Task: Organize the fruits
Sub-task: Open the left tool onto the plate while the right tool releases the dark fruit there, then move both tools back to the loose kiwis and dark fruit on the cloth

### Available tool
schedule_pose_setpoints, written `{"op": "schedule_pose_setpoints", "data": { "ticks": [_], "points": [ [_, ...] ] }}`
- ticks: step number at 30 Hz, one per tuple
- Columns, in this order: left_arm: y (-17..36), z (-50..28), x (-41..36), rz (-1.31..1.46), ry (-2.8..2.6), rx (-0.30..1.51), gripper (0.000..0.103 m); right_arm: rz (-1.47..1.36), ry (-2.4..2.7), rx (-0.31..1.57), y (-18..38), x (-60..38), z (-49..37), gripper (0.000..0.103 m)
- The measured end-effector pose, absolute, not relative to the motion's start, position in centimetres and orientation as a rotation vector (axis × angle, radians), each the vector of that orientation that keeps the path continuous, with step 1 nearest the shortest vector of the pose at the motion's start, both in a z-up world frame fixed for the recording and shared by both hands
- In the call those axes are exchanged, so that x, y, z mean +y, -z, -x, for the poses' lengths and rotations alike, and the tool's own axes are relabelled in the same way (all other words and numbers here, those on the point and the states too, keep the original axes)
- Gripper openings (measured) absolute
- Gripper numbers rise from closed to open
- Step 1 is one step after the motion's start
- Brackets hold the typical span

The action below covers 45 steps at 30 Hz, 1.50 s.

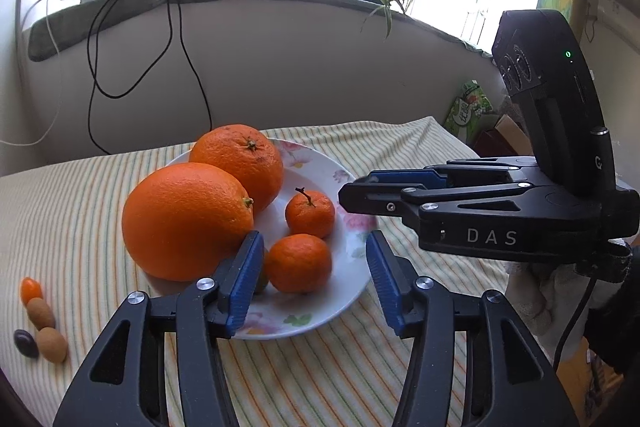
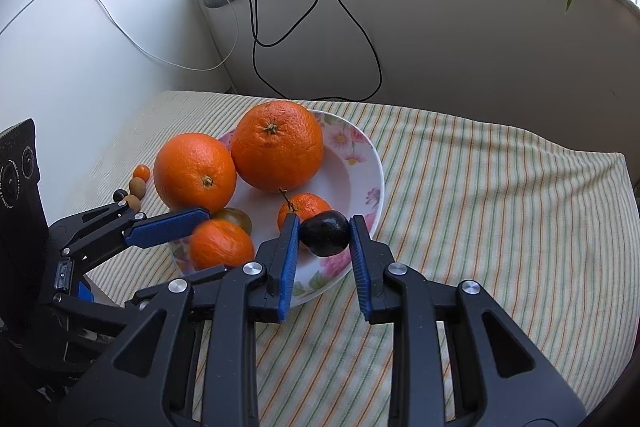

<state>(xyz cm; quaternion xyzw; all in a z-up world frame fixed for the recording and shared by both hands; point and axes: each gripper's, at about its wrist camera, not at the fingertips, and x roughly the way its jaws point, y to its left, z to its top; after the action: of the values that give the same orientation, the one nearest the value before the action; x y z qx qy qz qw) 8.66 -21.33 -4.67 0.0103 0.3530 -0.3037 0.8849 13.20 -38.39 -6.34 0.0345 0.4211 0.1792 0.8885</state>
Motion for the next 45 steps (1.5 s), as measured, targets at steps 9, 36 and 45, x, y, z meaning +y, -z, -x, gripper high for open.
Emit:
{"op": "schedule_pose_setpoints", "data": {
  "ticks": [9, 36, 45],
  "points": [
    [4.1, -8.2, -20.8, -0.017, 0.624, 0.719, 0.053, -0.083, -0.357, 0.839, 5.2, -38.6, -12.7, 0.058],
    [2.6, -6.4, -14.6, 0.043, 0.548, 0.691, 0.053, -0.039, -0.415, 0.782, 2.1, -33.5, -9.9, 0.059],
    [2.9, -6.6, -9.9, 0.068, 0.476, 0.695, 0.053, -0.007, -0.479, 0.775, 1.6, -29.8, -9.6, 0.059]
  ]
}}
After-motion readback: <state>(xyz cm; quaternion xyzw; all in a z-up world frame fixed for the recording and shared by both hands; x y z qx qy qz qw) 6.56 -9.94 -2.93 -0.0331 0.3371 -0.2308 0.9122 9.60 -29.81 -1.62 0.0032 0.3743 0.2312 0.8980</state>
